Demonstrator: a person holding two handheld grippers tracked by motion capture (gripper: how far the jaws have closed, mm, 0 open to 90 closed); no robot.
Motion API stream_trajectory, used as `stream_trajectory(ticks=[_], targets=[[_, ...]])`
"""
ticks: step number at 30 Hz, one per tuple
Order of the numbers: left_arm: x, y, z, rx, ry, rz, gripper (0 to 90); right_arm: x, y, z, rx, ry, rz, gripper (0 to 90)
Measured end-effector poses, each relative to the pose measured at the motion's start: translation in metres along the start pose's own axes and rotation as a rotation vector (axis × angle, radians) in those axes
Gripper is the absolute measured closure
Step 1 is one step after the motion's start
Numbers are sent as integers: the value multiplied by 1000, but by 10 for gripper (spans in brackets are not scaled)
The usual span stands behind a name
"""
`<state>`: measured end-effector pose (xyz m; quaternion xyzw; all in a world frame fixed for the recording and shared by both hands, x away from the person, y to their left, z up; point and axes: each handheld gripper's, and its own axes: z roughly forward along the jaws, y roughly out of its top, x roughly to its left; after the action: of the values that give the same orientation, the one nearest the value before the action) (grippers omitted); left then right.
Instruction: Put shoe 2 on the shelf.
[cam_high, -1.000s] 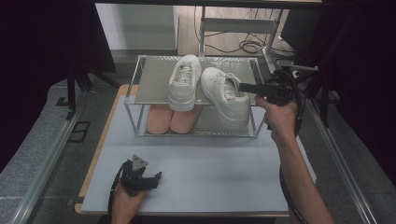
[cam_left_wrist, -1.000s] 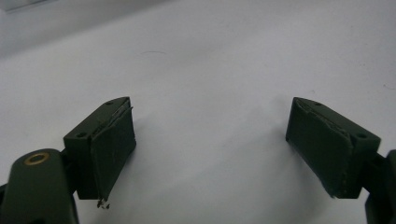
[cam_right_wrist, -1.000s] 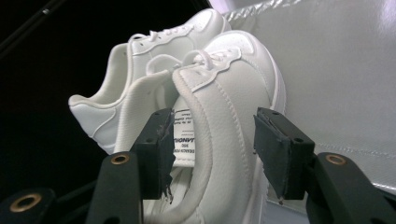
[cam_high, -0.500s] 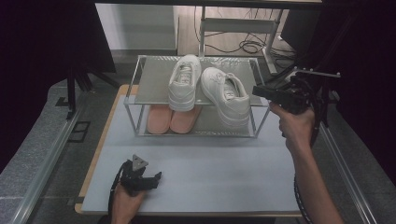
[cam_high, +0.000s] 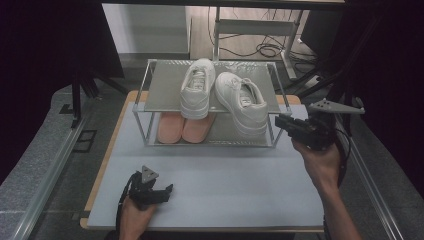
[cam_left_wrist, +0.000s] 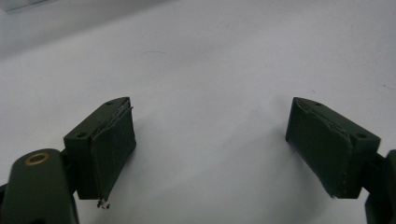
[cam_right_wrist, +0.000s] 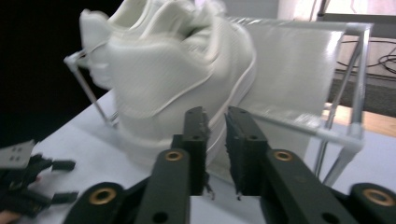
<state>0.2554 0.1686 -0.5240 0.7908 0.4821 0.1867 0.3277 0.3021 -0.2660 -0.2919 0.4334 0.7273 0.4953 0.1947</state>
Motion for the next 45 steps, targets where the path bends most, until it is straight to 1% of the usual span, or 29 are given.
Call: stream_trajectory(ticks=[3,7,9,11,14,15,17,19,20,25,29,31,34,38,45], targets=[[0,0,0,0,0,-3,156,7,-11,0,2,19,-21,889],[0,0,0,0,0,-2,156,11,-23,3,17,57,-32,895],[0,0,0,0,0,-2,156,13,-27,7,23,56,-47,896],[0,0,0,-1,0,0,156,13,-28,11,27,59,-49,895],[0,0,0,-1,0,1,156,11,-29,16,17,29,-65,895],[0,0,0,-1,0,1,157,10,-29,17,14,26,-63,895],[0,0,0,0,0,1,156,7,-30,20,8,58,-39,895],[0,0,0,-1,1,1,156,7,-30,21,0,65,-31,895],[0,0,0,0,1,1,156,8,-30,22,-5,78,-23,895],[0,0,0,-1,0,1,157,17,-28,28,1,105,-35,895],[0,0,0,-1,1,2,157,25,-25,39,2,105,-44,895],[0,0,0,-3,2,2,157,27,-24,44,2,111,-39,894],[0,0,0,-3,0,1,158,29,-23,53,-1,128,-22,894],[0,0,0,-1,1,2,159,32,-20,64,-4,133,-13,895],[0,0,0,-3,1,2,159,34,-17,78,-10,142,-4,895]])
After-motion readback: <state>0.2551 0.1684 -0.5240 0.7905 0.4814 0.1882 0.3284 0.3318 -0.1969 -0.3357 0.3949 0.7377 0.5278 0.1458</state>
